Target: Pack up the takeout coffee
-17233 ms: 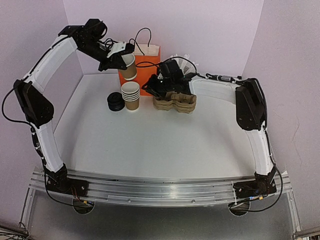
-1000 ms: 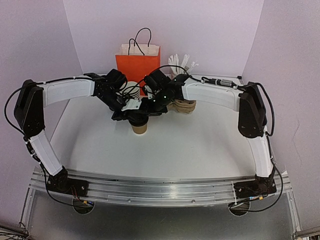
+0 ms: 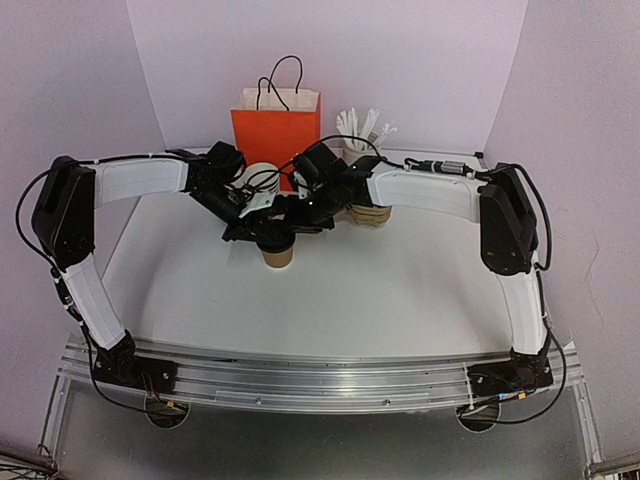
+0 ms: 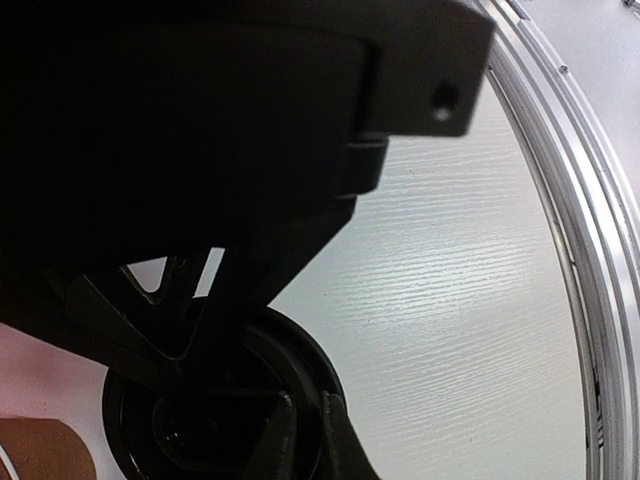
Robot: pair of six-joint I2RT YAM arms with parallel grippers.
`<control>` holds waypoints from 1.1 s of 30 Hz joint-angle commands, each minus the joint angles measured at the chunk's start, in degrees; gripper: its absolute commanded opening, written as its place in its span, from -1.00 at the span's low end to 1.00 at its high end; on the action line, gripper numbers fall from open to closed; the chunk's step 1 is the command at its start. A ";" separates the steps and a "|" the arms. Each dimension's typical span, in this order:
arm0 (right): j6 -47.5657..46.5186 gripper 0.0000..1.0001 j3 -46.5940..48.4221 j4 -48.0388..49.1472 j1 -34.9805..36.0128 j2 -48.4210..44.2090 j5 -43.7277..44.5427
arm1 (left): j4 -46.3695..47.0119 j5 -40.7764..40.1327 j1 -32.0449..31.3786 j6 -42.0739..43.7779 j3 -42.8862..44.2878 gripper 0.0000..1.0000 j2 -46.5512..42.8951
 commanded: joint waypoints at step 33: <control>-3.67 -0.55 8.26 -9.14 1.79 3.79 -1.31 | -9.16 -2.77 5.33 8.52 0.10 0.31 -5.55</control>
